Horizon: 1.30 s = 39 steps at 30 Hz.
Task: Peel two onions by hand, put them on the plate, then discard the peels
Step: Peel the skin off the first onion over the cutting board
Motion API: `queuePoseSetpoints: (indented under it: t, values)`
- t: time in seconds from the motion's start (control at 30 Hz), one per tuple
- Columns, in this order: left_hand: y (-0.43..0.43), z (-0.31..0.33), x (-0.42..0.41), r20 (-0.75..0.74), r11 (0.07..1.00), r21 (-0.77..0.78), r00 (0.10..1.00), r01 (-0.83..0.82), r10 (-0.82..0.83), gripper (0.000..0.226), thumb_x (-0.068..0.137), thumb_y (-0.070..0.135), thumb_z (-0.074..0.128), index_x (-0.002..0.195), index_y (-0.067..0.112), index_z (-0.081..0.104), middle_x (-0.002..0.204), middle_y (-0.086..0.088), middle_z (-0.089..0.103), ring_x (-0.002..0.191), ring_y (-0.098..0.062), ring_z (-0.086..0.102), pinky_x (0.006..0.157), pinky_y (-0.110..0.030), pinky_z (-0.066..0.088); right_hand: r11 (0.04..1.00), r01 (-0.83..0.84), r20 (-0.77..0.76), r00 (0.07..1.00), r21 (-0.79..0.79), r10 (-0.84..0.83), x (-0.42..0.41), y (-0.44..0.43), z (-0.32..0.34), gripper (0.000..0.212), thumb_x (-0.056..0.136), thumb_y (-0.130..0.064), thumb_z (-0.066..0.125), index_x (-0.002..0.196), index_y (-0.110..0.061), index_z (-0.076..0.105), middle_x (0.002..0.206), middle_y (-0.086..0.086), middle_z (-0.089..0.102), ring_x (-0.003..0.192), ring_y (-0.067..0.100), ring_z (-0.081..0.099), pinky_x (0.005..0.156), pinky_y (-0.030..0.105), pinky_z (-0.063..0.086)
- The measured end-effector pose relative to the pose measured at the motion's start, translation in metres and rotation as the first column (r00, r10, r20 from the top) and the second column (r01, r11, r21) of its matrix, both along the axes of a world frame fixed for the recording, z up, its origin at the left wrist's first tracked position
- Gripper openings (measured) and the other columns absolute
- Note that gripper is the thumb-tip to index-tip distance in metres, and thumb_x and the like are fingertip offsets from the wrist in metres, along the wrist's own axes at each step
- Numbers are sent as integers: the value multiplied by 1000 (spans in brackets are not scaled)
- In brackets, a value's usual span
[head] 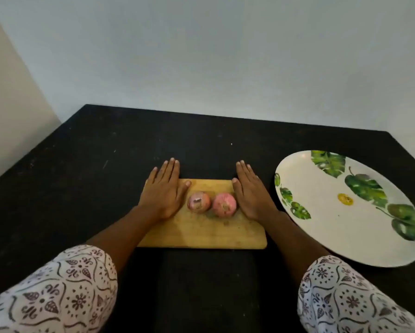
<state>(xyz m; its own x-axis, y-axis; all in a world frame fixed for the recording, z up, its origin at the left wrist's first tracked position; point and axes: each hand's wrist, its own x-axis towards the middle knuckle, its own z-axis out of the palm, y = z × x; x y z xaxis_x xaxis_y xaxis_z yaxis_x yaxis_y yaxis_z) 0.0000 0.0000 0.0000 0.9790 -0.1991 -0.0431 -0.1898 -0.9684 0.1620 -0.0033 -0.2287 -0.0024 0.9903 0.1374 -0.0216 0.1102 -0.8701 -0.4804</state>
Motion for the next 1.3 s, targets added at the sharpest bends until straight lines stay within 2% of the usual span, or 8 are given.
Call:
queuePoseSetpoints:
  t: [0.1,0.23,0.43,1.3]
  values:
    - [1,-1,2,-13,999,43,999,32,-32,65,97,50,8,148,13,-7,157,-3,-8,144,-14,-9,115,-35,-7,991,-34,13,999,-130,36,5,-1,-3,55,106,-34,22,153,-10,9,163,4,2,149,16,-4,120,35,2]
    - [1,-3,0,-44,996,74,998,54,-51,65,96,53,8,149,16,-1,158,-1,-4,144,-13,-6,117,-38,-3,976,-60,-14,998,-211,59,4,-1,-7,58,105,-39,22,153,-10,10,163,4,1,149,18,-5,119,37,2]
    - [1,-3,-4,-19,994,88,998,61,-59,65,96,53,9,149,17,1,158,-1,0,144,-14,-2,116,-38,-1,970,-55,-5,998,-236,56,1,-1,-7,59,104,-42,21,154,-12,11,163,5,6,150,20,3,120,37,3]
    - [-2,-4,-33,10,984,85,988,154,-156,64,96,53,10,149,19,3,157,0,6,144,-15,6,117,-37,2,972,38,20,999,-232,-34,-48,-6,-10,58,104,-44,20,153,-13,14,162,4,11,149,19,6,120,37,5]
